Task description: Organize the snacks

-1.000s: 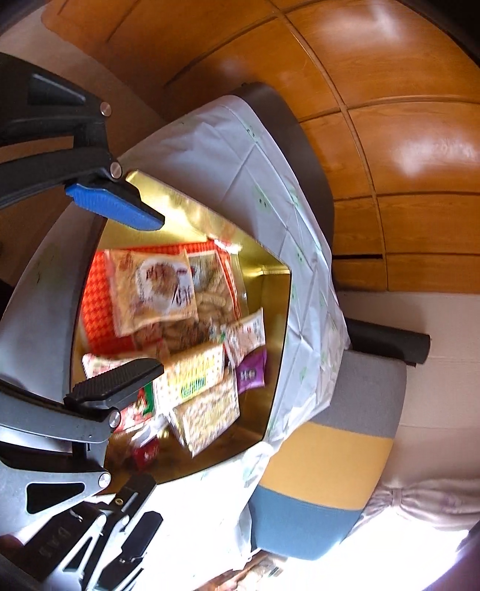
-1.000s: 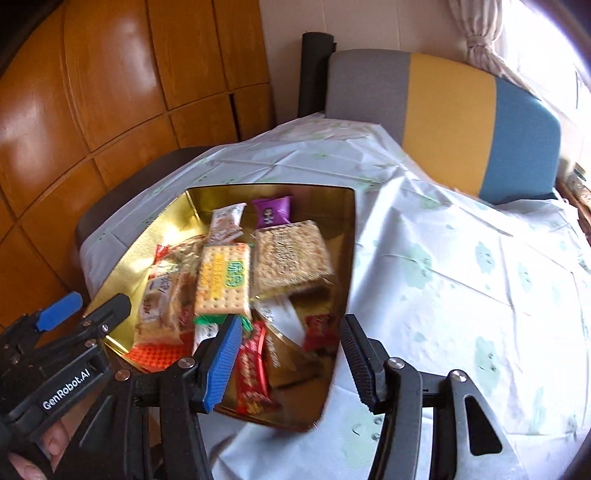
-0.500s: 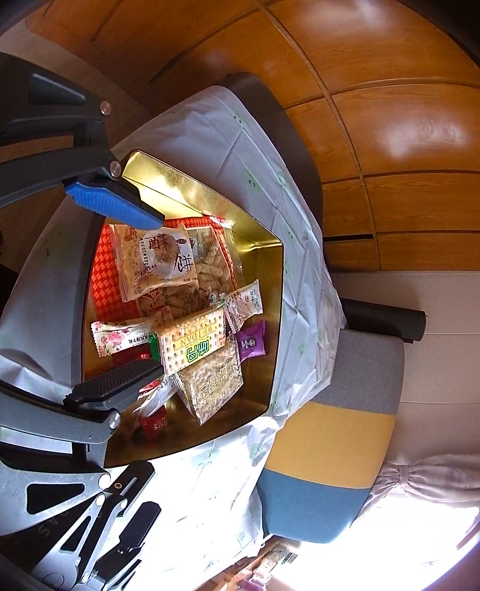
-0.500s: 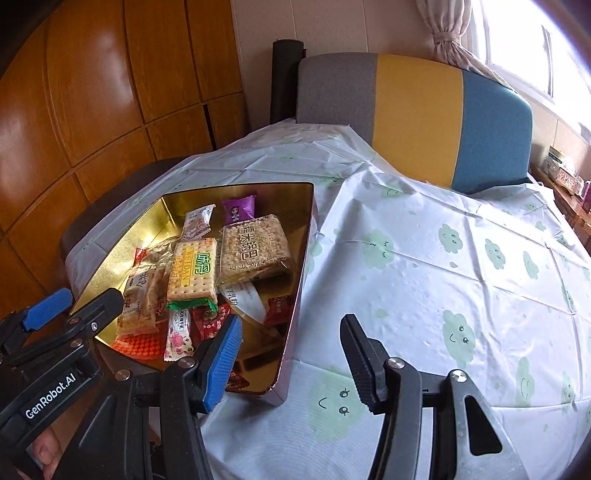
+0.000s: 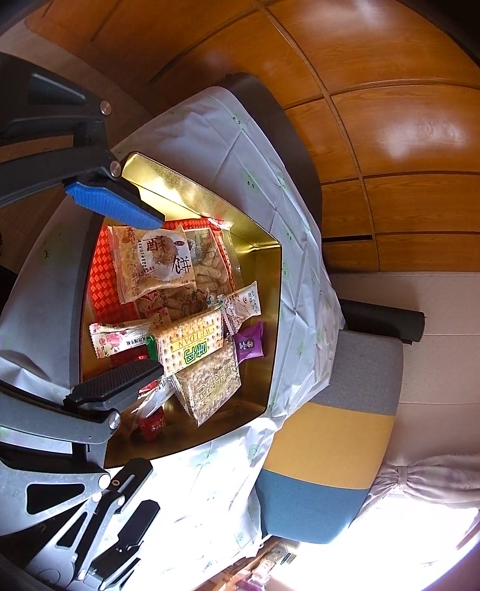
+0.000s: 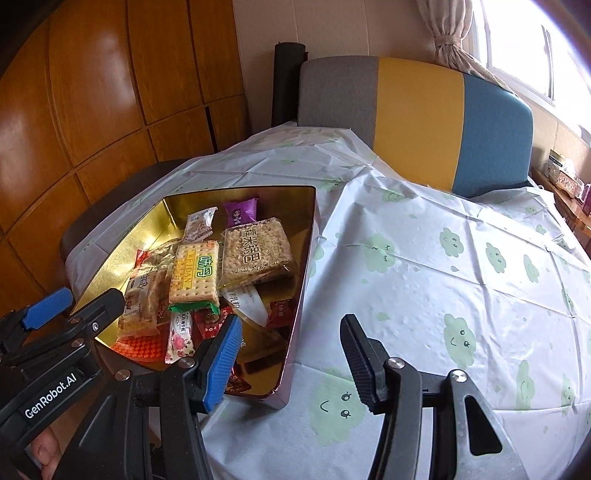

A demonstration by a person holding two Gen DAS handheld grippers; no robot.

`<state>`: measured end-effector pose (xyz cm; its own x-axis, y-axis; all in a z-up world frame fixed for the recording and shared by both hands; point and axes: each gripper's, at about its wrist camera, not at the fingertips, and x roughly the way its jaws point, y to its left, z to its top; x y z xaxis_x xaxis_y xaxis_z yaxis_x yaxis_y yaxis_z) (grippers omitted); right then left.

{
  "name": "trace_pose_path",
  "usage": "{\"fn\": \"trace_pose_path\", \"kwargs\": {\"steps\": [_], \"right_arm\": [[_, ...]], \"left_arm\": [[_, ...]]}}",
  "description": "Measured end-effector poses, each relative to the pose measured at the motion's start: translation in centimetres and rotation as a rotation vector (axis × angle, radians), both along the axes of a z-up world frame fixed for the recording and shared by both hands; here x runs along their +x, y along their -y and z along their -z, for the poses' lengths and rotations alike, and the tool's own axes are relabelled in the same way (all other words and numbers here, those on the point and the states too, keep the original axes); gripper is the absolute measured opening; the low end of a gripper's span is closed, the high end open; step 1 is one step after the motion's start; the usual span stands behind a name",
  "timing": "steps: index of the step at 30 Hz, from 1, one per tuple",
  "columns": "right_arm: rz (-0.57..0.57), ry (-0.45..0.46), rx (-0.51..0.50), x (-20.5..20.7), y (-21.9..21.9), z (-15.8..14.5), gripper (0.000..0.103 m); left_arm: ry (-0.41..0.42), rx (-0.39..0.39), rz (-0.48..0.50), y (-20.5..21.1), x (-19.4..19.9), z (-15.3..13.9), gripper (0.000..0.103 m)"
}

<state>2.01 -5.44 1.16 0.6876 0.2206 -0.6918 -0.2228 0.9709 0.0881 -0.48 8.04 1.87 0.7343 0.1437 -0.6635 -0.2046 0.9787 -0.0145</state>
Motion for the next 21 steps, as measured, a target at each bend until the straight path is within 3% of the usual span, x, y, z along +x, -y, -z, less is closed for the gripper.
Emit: {"fn": "trace_pose_path", "kwargs": {"steps": [21], "right_arm": [[-0.013, -0.003, -0.004, -0.12, -0.4, 0.48, 0.056]], "left_arm": [[-0.001, -0.005, 0.0, -0.19, -0.05, -0.06, 0.073]]}}
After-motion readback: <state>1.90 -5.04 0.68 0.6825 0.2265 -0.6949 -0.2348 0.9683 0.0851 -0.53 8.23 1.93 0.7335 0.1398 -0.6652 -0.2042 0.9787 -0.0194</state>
